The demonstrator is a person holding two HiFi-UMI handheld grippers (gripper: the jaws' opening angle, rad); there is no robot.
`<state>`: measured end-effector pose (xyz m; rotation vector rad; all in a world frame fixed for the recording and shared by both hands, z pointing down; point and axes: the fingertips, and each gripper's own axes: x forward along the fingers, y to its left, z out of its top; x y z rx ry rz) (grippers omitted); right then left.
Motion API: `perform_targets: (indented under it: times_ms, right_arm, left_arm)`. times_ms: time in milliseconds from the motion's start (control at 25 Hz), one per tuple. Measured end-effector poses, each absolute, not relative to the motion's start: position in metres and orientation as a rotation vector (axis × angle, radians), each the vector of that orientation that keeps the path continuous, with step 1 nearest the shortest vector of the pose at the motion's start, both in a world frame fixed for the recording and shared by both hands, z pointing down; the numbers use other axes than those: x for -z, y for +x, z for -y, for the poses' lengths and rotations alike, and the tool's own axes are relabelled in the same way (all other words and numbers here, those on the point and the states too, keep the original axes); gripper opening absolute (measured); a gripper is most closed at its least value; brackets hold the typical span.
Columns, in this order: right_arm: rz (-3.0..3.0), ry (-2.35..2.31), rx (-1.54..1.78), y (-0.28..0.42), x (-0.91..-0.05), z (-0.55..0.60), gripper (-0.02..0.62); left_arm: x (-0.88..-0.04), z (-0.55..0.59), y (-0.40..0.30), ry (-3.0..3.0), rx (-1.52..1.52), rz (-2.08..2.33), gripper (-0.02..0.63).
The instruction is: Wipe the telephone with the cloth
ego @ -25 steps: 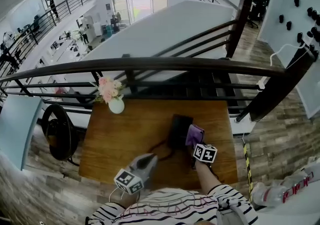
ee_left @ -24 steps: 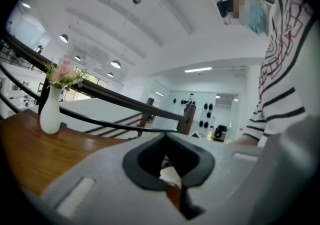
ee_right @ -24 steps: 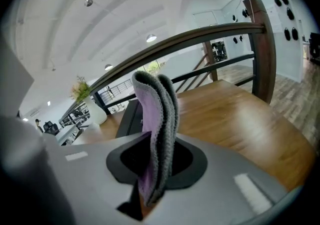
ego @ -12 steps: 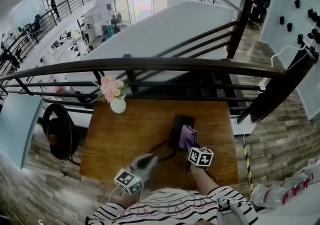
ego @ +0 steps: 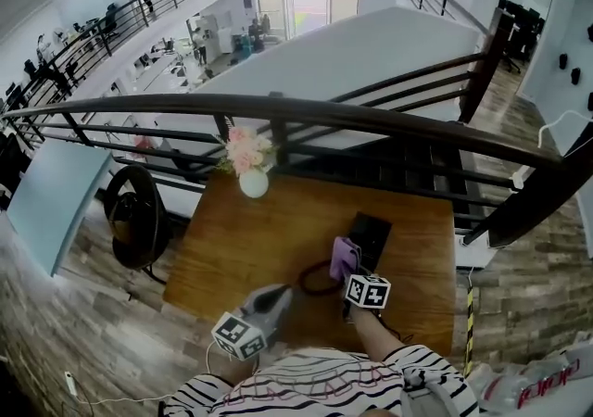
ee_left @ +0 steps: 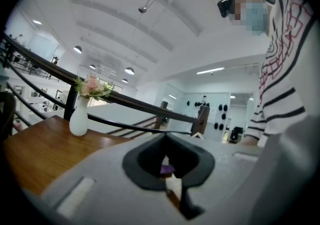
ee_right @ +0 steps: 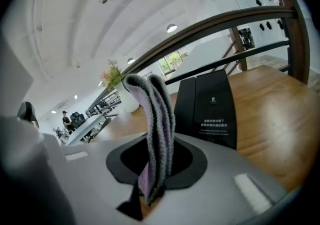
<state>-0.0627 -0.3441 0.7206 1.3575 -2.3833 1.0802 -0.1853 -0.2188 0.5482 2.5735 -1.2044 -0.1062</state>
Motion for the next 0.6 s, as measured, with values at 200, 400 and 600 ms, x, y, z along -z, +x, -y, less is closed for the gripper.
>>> perform_targets:
  times_ms: [200,400,600]
  right_arm:
    - [2.325,1.343,-1.083,-0.06,-0.741,0.336,0.06]
    - [2.296,1.392,-1.094,-0.038,-0.746,0.333,0.06]
    - [2.256,1.476,-1.114,-0.006,-0.749,0.327,0.06]
  left_arm:
    - [-0.547,0.21,-0.187,2.568,0.103,1.215,-0.002]
    - [-0.548,0.212,-0.175,2.584,0.097,1.173,-0.002]
    - [-0.549,0.217,-0.155,2.617,0.087,1.091,-0.002]
